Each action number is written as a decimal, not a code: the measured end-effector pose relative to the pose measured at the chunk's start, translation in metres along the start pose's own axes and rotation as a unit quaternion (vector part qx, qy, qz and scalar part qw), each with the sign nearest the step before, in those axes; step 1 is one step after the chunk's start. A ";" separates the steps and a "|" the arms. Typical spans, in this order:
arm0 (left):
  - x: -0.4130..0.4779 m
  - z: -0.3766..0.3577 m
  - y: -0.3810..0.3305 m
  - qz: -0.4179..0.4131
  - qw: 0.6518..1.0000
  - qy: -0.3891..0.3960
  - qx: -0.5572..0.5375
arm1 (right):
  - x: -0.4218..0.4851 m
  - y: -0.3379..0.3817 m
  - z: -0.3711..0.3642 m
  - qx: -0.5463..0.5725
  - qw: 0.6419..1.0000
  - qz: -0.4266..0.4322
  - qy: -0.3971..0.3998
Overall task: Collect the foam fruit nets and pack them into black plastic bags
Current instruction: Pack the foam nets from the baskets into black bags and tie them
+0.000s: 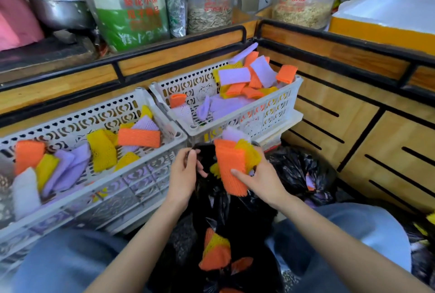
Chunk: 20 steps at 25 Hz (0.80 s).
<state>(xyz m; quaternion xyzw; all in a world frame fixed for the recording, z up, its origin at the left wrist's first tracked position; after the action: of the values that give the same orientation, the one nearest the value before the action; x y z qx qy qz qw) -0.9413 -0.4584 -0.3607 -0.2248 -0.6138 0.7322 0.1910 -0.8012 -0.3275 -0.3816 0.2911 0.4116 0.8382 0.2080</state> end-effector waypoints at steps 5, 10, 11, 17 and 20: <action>0.000 0.035 0.005 0.018 0.995 -0.062 -0.075 | -0.011 -0.049 0.012 -0.182 0.974 -0.063 0.119; -0.006 0.045 0.024 0.064 0.997 -0.035 -0.020 | 0.001 -0.050 0.061 -0.437 0.878 -0.060 0.185; -0.009 0.046 0.027 0.062 0.998 -0.026 -0.001 | 0.005 -0.042 0.067 -0.394 0.904 -0.068 0.155; -0.027 0.058 0.035 0.023 0.998 -0.051 0.029 | 0.023 0.036 0.013 -0.044 0.993 0.105 0.005; -0.031 0.069 0.036 0.014 0.995 -0.093 0.017 | 0.010 0.028 -0.035 -0.086 0.975 0.090 0.183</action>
<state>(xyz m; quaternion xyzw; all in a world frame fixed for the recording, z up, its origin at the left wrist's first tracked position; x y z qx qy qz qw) -0.9546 -0.5382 -0.3836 -0.1611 -0.6128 0.7631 0.1270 -0.8345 -0.3578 -0.3732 0.1495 0.3413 0.9248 0.0775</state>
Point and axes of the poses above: each hand's wrist, its own x-axis towards the middle knuckle, its own z-axis out of the back of the hand, y = z × x, the point moved 3 cm from there along x, towards the middle knuckle, and after that the axes turned 8 degrees about z, right-handed, at the moved point
